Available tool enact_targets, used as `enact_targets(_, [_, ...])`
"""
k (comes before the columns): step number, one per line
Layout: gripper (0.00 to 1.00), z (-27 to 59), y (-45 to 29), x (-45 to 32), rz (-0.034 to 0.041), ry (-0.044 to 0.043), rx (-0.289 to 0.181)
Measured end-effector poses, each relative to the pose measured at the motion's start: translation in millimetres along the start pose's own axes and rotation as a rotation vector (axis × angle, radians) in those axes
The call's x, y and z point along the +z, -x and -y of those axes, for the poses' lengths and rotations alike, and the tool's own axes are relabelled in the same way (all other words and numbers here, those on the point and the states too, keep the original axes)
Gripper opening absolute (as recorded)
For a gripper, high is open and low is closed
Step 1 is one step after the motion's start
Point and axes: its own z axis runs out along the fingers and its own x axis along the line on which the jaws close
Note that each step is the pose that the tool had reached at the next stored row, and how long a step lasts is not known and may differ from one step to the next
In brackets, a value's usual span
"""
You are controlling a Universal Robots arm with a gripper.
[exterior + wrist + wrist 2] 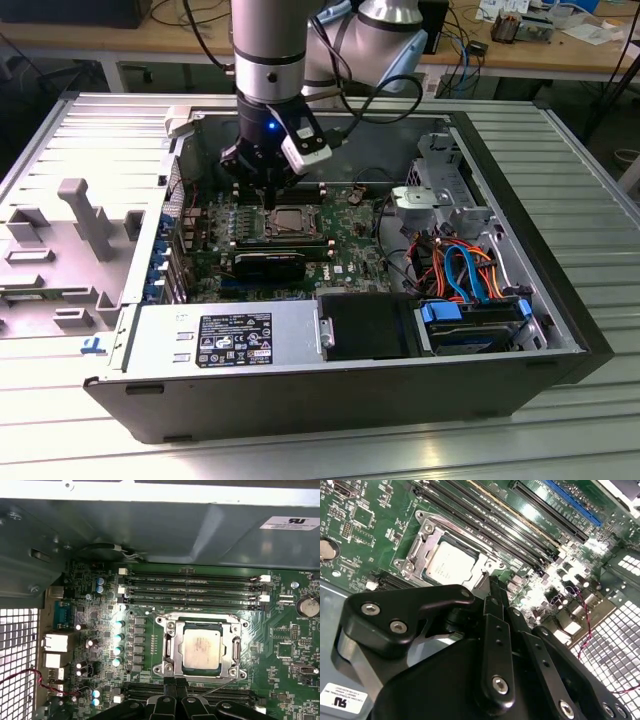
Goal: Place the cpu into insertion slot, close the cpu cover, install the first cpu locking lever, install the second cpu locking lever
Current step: 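Install the first cpu locking lever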
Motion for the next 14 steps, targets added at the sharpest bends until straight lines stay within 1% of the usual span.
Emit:
enact_targets(9, [0.11,-0.9,-14.4,0.4,0.0005,0.0002,0.000])
enact_targets(11, [0.11,-1.5,-19.5,0.5,0.0007,0.0003,0.000])
enact_targets(13, [0.11,-5.1,-22.4,0.5,0.0008,0.0004,0.000])
enact_targets(14, [0.11,-8.9,-24.2,0.6,0.0009,0.0005,0.000])
